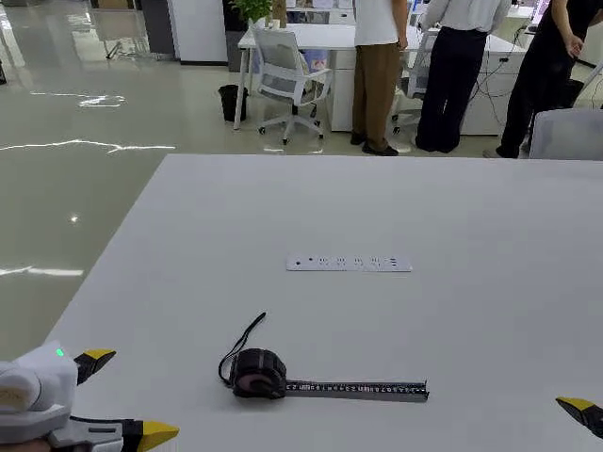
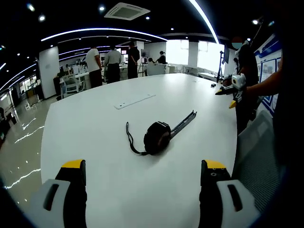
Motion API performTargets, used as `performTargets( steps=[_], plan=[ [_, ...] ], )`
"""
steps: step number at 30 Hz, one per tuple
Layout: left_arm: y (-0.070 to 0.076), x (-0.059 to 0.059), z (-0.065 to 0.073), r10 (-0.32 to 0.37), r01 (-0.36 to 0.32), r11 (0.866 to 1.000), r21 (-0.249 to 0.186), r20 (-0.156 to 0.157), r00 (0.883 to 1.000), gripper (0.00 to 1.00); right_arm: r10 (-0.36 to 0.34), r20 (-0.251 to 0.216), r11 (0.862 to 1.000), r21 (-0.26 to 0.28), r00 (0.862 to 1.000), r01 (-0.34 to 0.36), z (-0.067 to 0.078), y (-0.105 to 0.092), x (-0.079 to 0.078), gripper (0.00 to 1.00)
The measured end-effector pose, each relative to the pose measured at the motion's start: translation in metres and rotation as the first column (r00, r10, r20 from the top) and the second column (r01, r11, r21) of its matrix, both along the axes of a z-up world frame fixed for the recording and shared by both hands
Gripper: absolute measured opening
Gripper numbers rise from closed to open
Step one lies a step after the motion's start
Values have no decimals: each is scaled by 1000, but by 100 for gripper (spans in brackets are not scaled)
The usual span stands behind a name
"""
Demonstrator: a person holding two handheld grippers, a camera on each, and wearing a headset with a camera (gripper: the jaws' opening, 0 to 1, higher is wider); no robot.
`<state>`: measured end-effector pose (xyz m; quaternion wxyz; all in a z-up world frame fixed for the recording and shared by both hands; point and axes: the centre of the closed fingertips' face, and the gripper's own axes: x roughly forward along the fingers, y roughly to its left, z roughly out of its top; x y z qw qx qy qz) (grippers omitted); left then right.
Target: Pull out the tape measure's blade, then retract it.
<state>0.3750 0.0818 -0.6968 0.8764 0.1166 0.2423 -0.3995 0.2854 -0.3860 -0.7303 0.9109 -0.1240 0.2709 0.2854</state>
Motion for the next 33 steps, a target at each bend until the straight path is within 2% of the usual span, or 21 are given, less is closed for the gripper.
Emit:
performTargets(
  steps=[5, 17, 24, 33],
  plan=[
    [-9, 9, 4, -24, 24, 1000, 12, 4, 1000, 99, 5, 6, 1000, 5, 1000, -5, 2, 1, 10, 95],
    [-22, 12, 2, -68, 68, 997, 36, -7, 998, 99, 38, -4, 999, -5, 999, -38, -1, 3, 17, 94],
    [-29, 20, 3, -59, 59, 998, 28, -10, 998, 99, 63, -8, 998, -9, 998, -63, -1, 9, 23, 92],
    [-42, 24, 2, -61, 61, 998, 25, -7, 998, 99, 102, -13, 994, -22, 995, -102, -2, 15, 35, 90]
  ],
)
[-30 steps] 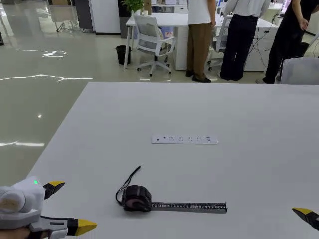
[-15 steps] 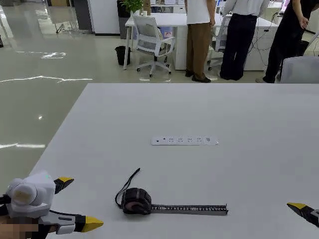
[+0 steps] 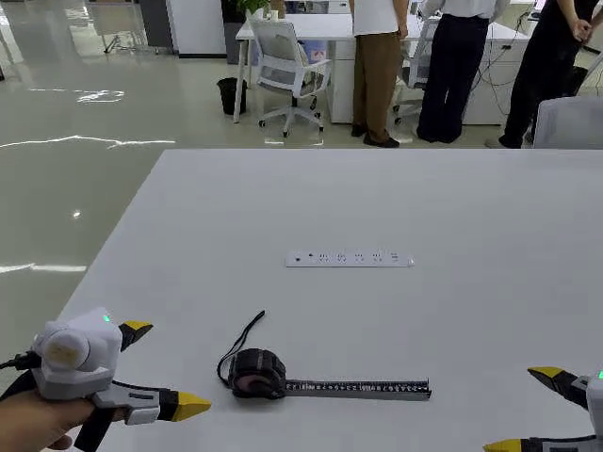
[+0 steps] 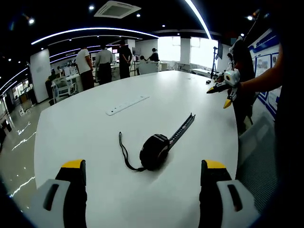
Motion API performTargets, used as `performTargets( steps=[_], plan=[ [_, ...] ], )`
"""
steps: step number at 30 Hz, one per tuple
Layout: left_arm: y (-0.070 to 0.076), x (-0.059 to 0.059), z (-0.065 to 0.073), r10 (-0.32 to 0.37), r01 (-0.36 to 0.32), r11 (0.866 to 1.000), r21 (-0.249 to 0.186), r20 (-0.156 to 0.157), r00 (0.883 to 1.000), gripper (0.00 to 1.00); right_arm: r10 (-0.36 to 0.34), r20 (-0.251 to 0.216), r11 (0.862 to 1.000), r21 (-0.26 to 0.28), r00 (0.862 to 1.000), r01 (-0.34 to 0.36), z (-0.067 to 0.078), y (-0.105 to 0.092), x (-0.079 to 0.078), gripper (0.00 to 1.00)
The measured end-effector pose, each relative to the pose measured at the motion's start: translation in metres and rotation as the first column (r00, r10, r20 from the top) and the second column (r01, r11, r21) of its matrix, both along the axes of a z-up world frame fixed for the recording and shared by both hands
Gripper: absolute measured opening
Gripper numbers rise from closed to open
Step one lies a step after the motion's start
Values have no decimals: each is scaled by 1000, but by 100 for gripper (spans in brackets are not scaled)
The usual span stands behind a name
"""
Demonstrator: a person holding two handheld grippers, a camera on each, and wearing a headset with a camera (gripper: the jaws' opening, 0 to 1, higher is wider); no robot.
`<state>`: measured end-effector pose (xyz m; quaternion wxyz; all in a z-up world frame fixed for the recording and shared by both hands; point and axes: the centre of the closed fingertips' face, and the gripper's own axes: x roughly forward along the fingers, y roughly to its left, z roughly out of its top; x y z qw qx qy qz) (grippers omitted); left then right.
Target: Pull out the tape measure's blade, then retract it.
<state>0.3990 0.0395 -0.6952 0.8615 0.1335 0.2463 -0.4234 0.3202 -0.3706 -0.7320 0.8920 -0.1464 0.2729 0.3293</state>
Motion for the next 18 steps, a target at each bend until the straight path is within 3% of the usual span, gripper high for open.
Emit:
performTargets(
  steps=[18],
  plan=[
    [-11, 9, -11, 5, -6, 1000, -5, -16, 1000, 99, 61, -14, 998, -18, 998, -61, 0, 12, 14, 86]
  ],
)
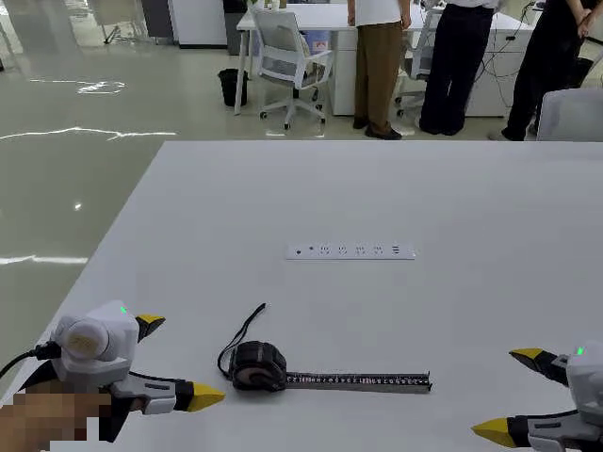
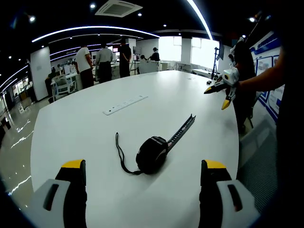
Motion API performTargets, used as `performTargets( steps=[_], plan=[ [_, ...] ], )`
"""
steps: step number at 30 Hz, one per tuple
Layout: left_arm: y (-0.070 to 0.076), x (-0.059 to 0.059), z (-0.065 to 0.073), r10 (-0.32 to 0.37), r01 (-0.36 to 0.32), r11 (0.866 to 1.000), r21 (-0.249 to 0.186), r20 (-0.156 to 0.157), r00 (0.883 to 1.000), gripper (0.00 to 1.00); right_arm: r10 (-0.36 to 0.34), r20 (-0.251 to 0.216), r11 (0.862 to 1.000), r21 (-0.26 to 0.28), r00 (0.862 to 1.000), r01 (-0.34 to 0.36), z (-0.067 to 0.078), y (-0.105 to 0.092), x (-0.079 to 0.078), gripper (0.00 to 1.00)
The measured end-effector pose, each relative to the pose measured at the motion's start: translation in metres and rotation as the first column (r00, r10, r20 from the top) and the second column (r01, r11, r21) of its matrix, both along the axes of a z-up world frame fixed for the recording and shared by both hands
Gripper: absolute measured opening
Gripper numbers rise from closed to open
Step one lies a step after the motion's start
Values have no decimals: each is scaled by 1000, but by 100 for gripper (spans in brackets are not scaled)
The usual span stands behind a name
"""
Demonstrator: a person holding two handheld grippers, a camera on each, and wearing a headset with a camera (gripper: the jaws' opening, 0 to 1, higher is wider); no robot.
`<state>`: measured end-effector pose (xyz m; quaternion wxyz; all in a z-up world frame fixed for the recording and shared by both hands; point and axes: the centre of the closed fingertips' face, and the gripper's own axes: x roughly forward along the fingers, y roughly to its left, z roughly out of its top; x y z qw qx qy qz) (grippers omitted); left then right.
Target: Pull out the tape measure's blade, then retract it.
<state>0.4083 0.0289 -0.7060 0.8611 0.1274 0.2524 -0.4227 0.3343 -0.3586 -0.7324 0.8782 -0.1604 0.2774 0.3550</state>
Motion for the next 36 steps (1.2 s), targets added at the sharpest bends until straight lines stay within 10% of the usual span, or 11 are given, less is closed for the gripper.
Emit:
performTargets(
  steps=[21, 36],
  plan=[
    [-14, 12, -6, 79, -79, 997, -7, -21, 997, 99, 113, -24, 992, -57, 993, -114, -5, 19, 17, 79],
    [-31, 5, -35, 236, -236, 972, 0, -33, 971, 99, 248, -85, 957, -135, 965, -258, -20, 36, 41, 72]
  ],
)
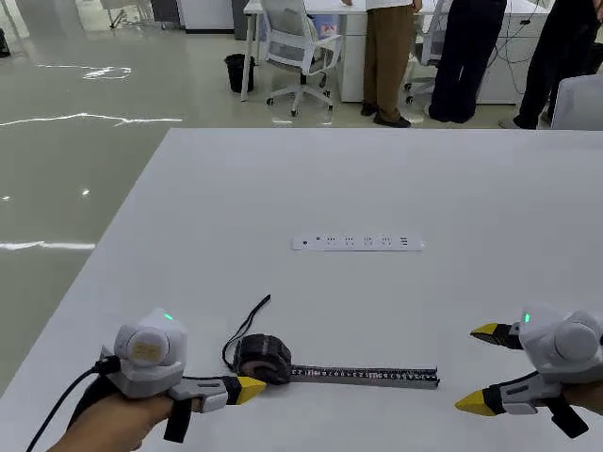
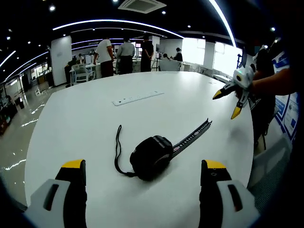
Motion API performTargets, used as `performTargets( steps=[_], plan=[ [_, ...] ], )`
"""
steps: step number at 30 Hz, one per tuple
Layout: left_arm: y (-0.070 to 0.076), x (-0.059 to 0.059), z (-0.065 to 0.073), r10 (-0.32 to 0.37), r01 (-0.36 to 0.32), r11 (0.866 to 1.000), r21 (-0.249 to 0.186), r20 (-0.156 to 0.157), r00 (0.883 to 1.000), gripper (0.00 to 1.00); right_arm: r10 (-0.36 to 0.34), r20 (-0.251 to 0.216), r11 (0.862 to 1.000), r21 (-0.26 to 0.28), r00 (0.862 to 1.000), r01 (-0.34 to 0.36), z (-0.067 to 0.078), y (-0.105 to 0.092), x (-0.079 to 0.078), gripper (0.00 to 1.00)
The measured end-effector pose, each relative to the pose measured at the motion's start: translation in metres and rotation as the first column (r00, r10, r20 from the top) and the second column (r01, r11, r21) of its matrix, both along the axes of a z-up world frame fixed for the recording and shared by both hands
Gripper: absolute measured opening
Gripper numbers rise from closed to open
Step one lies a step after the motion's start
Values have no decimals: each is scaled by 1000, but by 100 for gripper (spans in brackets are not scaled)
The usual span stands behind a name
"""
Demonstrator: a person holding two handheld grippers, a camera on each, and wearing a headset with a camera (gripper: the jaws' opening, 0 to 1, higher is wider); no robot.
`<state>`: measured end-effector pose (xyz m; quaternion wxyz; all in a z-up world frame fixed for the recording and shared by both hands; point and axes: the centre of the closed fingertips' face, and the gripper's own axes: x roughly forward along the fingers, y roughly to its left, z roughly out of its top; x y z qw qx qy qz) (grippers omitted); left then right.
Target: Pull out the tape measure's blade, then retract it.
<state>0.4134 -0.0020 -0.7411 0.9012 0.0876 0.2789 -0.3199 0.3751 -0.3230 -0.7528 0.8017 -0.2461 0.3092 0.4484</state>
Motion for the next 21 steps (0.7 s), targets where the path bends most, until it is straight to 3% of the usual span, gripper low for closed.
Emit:
performTargets(
  steps=[3, 6, 10, 15, 21],
  plan=[
    [-4, 6, 4, 47, -48, 999, 11, 63, 997, 99, 37, -16, 999, -27, 999, -37, -4, 5, 2, 71],
    [-10, 7, 8, 51, -53, 998, 19, 93, 994, 99, 55, -19, 998, -31, 998, -55, -4, 9, 7, 70],
    [-14, 8, 6, 76, -75, 997, -8, 75, 994, 99, 70, -28, 996, -52, 997, -71, -5, 11, 12, 72],
    [-15, 12, 5, 113, -114, 994, 0, 90, 990, 99, 94, -41, 993, -67, 995, -97, -7, 13, 17, 69],
    [-18, 13, -7, 158, -159, 987, -1, 61, 986, 99, 126, -76, 986, -96, 989, -133, -15, 18, 19, 63]
  ],
)
